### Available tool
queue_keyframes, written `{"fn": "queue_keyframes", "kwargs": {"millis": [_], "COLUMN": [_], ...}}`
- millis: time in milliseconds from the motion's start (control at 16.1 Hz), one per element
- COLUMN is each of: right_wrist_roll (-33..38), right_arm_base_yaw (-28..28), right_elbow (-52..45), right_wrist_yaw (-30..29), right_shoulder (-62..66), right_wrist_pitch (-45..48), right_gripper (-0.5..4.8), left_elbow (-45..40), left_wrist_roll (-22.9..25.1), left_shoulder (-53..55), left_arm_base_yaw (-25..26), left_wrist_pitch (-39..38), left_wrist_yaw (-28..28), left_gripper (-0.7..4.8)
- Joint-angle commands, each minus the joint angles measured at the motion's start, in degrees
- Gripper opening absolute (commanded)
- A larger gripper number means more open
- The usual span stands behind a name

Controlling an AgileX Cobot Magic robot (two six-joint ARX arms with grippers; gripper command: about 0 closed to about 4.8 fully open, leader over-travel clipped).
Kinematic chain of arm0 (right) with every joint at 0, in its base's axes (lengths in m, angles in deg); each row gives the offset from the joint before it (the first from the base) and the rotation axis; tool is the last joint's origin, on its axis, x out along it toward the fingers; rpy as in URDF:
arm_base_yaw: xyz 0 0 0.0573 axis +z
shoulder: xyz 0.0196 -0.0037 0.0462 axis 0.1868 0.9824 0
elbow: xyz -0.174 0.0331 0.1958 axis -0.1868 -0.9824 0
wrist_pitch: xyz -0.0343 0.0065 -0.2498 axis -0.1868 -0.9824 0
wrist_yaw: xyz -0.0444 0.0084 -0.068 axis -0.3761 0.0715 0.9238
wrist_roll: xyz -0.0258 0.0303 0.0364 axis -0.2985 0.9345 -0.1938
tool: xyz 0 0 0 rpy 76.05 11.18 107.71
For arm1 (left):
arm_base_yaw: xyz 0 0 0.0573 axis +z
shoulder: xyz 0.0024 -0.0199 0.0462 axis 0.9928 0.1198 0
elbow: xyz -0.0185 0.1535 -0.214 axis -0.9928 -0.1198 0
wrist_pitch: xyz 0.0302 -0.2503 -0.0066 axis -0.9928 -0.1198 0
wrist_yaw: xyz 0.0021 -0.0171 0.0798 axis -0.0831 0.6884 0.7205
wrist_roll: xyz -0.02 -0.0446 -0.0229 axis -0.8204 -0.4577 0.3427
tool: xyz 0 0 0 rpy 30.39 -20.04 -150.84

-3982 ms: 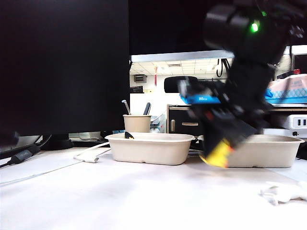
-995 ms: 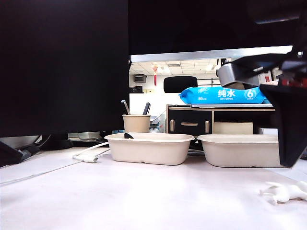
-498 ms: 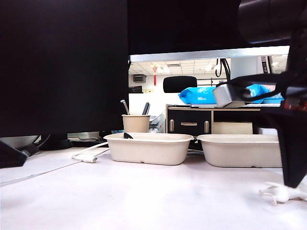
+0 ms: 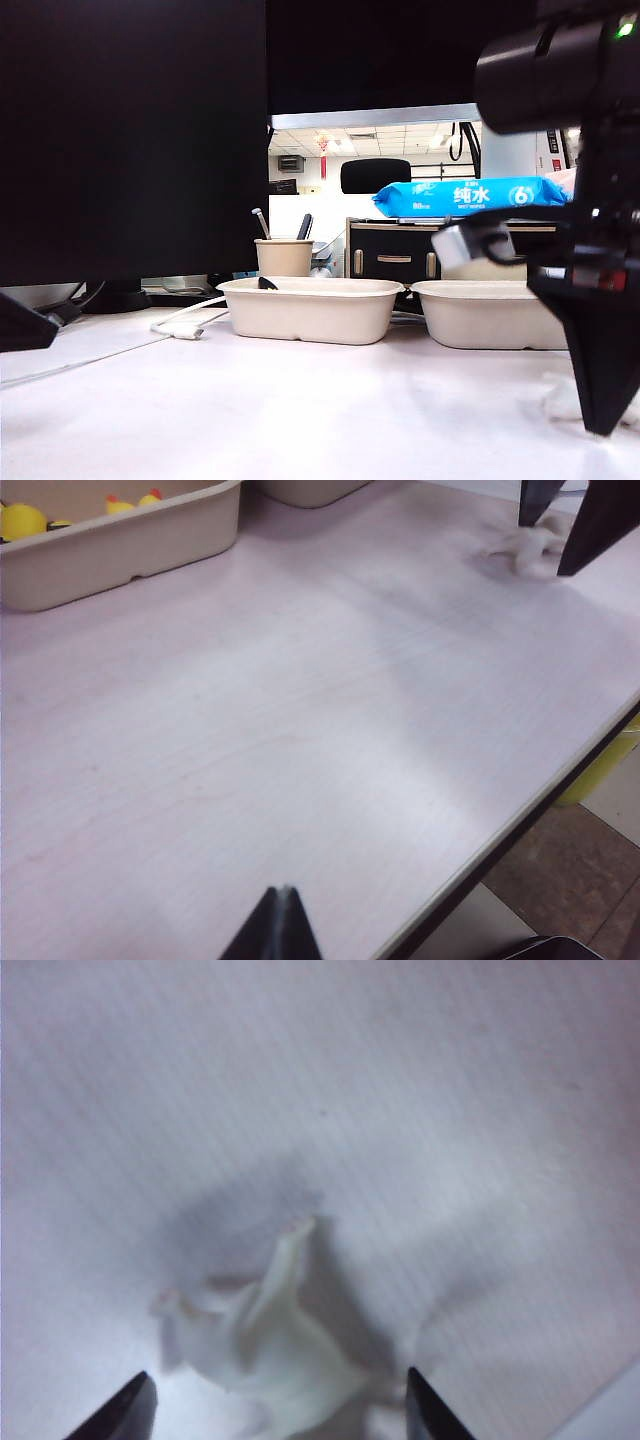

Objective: Put the dolls with similar colors into the same paper box, while dolls with different colors go into separate paper boxes.

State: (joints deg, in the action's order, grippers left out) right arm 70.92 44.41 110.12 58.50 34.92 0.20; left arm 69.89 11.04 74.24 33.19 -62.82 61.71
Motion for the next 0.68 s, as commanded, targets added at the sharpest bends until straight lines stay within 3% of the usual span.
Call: {"fn": "queue_keyframes", "kwargs": {"millis": [62, 187, 311, 560, 684], "right_wrist_roll": [-0.2, -0.2, -0.2, -0.1, -0.1], "right_arm_base_yaw": [0.1, 0.1, 0.1, 0.1, 0.1], "right_elbow": [0.2, 0.2, 0.2, 0.2, 0.2], "right_wrist_yaw": [0.1, 0.1, 0.1, 0.1, 0.1], "right_shoulder": [0.5, 0.5, 0.5, 0.5, 0.5], "right_wrist_pitch": [0.4, 0.5, 1.0, 2.0, 2.3], "right_gripper": [3.13, 2.89, 2.02, 1.95, 1.11], "left_elbow": [0.0, 0.0, 0.0, 0.0, 0.0], "left_wrist_roll": [0.0, 0.0, 0.0, 0.0, 0.0], "left_shoulder": [0.0, 0.0, 0.0, 0.0, 0.0], "left_arm_base_yaw": [0.0, 0.0, 0.0, 0.0, 0.0], "left_wrist_pitch": [0.8, 0.8, 0.8, 0.8, 0.8], "left_wrist_yaw": [0.0, 0.0, 0.0, 0.0, 0.0], "left_gripper": [-0.05, -0.05, -0.05, -0.05, -0.05]}}
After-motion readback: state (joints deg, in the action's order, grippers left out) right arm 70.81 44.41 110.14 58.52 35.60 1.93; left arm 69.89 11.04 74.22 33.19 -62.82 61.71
